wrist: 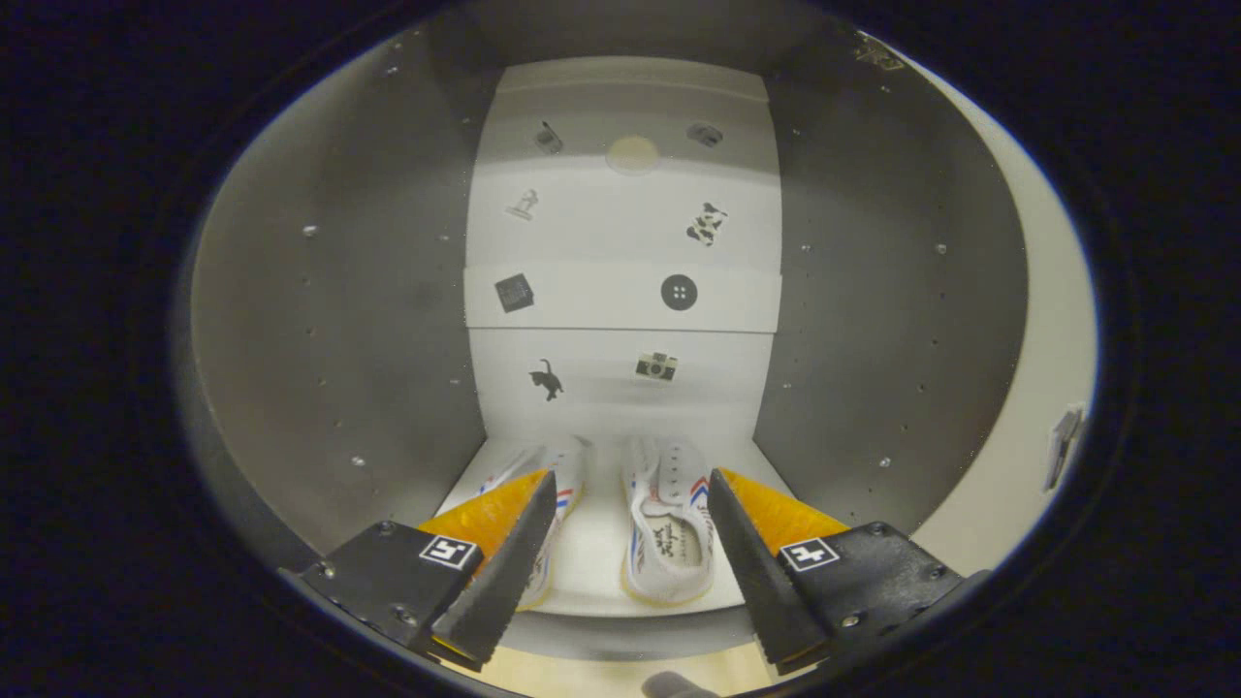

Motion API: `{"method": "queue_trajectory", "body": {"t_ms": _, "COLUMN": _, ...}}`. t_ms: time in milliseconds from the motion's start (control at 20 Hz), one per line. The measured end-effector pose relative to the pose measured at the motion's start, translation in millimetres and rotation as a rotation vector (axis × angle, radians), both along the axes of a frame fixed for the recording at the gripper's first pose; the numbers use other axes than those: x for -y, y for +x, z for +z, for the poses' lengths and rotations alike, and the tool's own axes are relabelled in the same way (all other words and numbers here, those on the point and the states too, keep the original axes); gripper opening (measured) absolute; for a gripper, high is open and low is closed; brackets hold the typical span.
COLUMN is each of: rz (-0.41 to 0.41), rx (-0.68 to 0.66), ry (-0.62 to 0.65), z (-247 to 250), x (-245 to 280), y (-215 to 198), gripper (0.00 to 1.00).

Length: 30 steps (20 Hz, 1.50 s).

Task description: Open the shoe cabinet door, grab the shoes and put them into the shoe cabinet, then close the shoe cabinet door.

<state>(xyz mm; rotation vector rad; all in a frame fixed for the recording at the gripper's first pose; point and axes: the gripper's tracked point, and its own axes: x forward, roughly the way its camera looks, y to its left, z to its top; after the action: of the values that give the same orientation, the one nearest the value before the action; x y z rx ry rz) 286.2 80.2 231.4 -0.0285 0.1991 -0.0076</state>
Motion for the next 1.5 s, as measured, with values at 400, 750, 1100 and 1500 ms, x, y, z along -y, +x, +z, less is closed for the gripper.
{"method": "queue_trajectory", "body": {"t_ms": 400, "rz": 0.023, "rx": 0.074, "ry": 0.009, "z": 26.2, "x": -0.7, "y": -138.3, "gripper": 0.98}}
{"method": "queue_trajectory", "body": {"t_ms": 750, "rz": 0.073, "rx": 0.167, "ry": 0.03, "z": 48.8, "x": 17.3, "y": -288.4, "gripper": 0.98}}
{"method": "queue_trajectory", "body": {"t_ms": 1100, "rz": 0.1, "rx": 0.208, "ry": 0.073, "z": 57.8, "x": 79.4, "y": -409.1, "gripper": 0.99}}
{"method": "queue_trajectory", "body": {"t_ms": 1500, "rz": 0.009, "rx": 0.239, "ry": 0.058, "z": 59.4, "x": 226.2, "y": -506.3, "gripper": 0.99}}
